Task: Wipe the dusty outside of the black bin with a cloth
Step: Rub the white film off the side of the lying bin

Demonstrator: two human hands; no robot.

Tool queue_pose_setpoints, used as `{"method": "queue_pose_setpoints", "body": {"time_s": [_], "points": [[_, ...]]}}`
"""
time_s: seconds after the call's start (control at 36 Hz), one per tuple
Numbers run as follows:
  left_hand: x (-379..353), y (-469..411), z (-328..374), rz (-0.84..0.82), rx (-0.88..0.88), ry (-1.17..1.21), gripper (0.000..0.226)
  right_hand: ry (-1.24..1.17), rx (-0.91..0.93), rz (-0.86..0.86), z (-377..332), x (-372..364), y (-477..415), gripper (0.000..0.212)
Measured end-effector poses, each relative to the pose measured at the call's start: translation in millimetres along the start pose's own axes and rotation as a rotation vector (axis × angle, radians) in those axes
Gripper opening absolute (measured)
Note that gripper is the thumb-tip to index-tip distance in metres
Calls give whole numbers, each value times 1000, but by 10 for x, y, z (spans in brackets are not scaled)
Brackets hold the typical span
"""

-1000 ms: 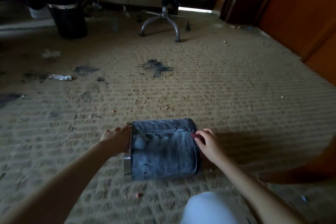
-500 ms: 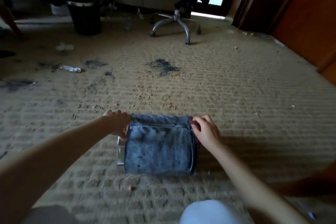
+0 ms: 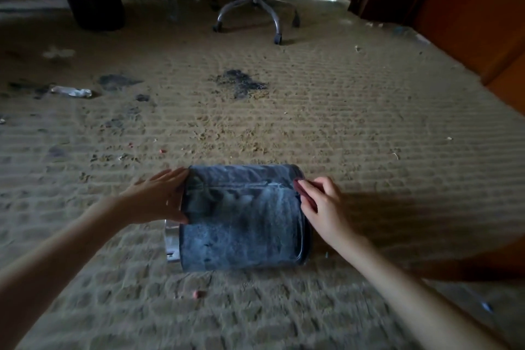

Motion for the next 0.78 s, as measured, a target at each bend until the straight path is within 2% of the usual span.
{"method": "queue_pose_setpoints", "body": {"time_s": [0.17,0.28,0.36,0.39,0.47,0.61,0.69,0.72,0.78], "points": [[-34,54,-55,88,-68,142,149,-12,21,-39,-55,-8,125,38],[-62,54,-67,81,-77,145,137,6,22,-153,-22,-56,232,43],[-93,54,-72,64,-108,112,146,53,11,-208,-21,-55,193,31],[-104,67,-73,59,-110,95,148,84,3,-218,-13,-58,141,34],[-117,78,-84,78,-110,83,143,167,40,-190,-42,-49,-29,25],[-100,78,-60,81,-90,48,137,200,56,-146,-83,-52,-29,23],[-96,63,-51,100,-70,48,122,155,3,-230,-20,-121,179,49],[-97,67,-53,105,-71,45,119,150,2,-256,-16,-118,224,49],[-102,88,-41,76,-76,52,123,162,69,-258,-74,-52,251,32]]}}
Point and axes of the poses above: each hand's wrist, its own y-axis away from the middle knuckle, its own x-axis out of the back of the hand, z = x × y, the point moved 7 cm from there along -y, towards the middle knuckle, and after that the axes turned 4 degrees about z, right-handed, at the moved point
